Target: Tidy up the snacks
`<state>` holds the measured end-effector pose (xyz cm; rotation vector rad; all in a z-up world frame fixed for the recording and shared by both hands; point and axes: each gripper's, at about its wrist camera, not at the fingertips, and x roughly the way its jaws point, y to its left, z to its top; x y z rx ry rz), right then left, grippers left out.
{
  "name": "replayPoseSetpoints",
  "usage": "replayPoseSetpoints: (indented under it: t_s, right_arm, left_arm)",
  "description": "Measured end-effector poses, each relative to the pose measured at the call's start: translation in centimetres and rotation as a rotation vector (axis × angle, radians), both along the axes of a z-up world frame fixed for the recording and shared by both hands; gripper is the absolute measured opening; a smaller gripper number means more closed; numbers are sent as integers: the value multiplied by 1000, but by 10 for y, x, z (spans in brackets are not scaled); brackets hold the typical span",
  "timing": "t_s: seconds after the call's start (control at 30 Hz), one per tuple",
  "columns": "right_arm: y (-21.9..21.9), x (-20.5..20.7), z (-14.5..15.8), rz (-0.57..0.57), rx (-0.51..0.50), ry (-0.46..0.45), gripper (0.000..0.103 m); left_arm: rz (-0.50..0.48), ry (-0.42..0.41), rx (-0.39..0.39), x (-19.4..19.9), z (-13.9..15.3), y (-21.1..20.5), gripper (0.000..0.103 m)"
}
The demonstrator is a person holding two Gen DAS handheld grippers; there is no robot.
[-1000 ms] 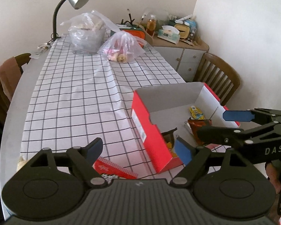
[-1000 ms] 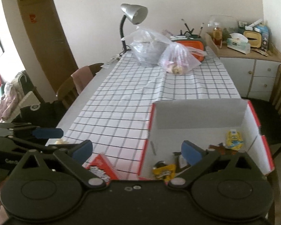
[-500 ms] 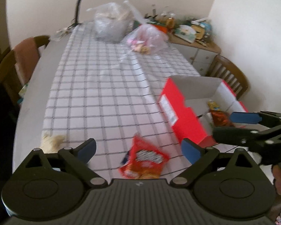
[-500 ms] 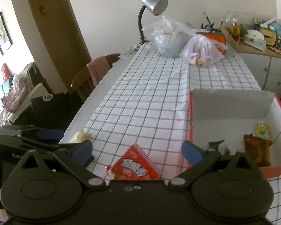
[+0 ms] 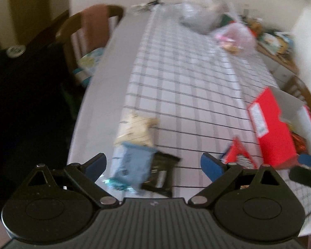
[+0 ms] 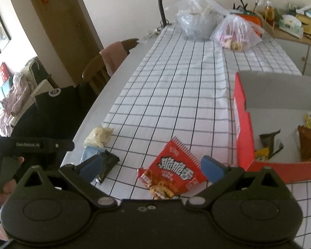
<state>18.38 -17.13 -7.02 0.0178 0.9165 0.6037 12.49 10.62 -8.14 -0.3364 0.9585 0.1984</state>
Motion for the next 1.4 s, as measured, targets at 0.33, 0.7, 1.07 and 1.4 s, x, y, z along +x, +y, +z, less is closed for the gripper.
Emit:
replayPoseSetpoints:
  t_s: [0.33,0.7,1.07,1.4]
  right_arm:
    - [15,21,-43,-130,-46,139,101]
    - [21,29,-64,-175,-79,197,101]
    - [27,48,-84,-310,-100,250,101]
    - [31,51,-99,-358,-129,279,99]
  left_arm:
    - [190,116,-96,0,-33,40,98]
    - [355,271,-216,7,-78,56,76]
    - [378,305,-228,15,-88,55,51]
    - [374,301,-233,10,-88,55,27]
